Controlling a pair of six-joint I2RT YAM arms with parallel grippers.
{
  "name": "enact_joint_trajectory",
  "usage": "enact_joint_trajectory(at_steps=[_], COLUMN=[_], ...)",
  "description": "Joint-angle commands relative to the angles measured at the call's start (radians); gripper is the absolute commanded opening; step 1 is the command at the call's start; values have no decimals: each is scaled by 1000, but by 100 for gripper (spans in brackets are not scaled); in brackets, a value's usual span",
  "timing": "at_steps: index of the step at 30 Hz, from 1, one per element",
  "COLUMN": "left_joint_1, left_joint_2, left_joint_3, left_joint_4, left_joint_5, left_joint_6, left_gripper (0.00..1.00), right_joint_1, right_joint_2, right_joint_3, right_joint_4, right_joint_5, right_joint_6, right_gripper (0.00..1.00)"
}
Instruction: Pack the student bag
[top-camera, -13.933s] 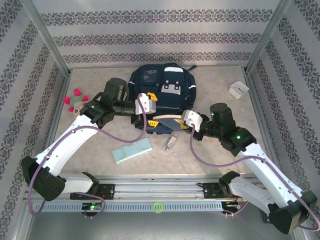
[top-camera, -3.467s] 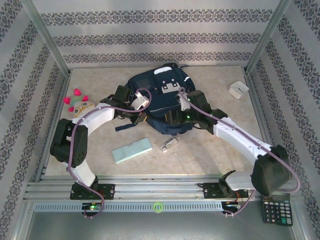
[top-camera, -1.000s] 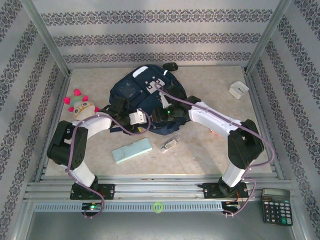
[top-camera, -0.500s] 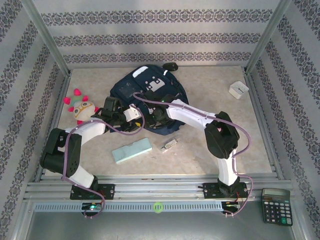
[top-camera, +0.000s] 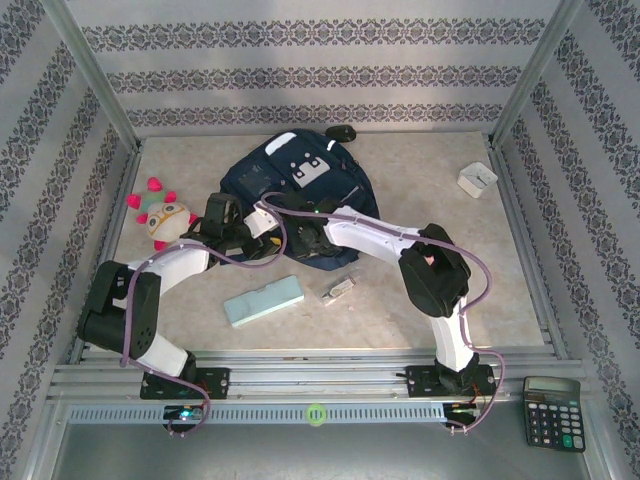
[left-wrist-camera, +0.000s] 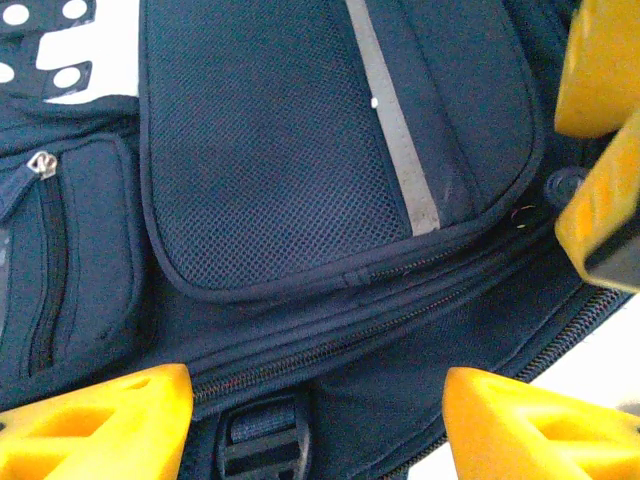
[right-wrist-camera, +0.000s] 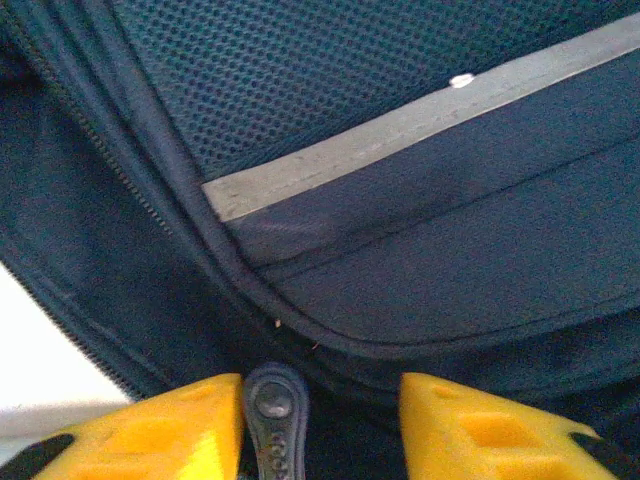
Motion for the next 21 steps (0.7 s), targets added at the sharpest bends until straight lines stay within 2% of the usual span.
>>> enact_joint_trajectory(at_steps=[1,5,9,18,21], left_joint_1=[13,13,13,13,13], left_joint_2=[-35,-50,-49,-38,-35], left_joint_3=[-37,-53,-52,-36,-37], left_joint_4=[65,73,71,55,54], left_joint_5=[-17,-23,-22,-15,-6], left_joint_6=[-65,-77,-80,-76,-80], left_gripper=[67,67,67,67,67], right_joint_1=[7,9,8,-17,-24], right_joint_2=[-26,-67,-104,-214,-256], right_joint_3=[-43,-89,-135,-306,-358], right_joint_4=[44,95,141,358,427], right_joint_5=[132,152,154,-6,-41], right_joint_6=[47,83,131,253,260], right_gripper=[39,33,30,9,7])
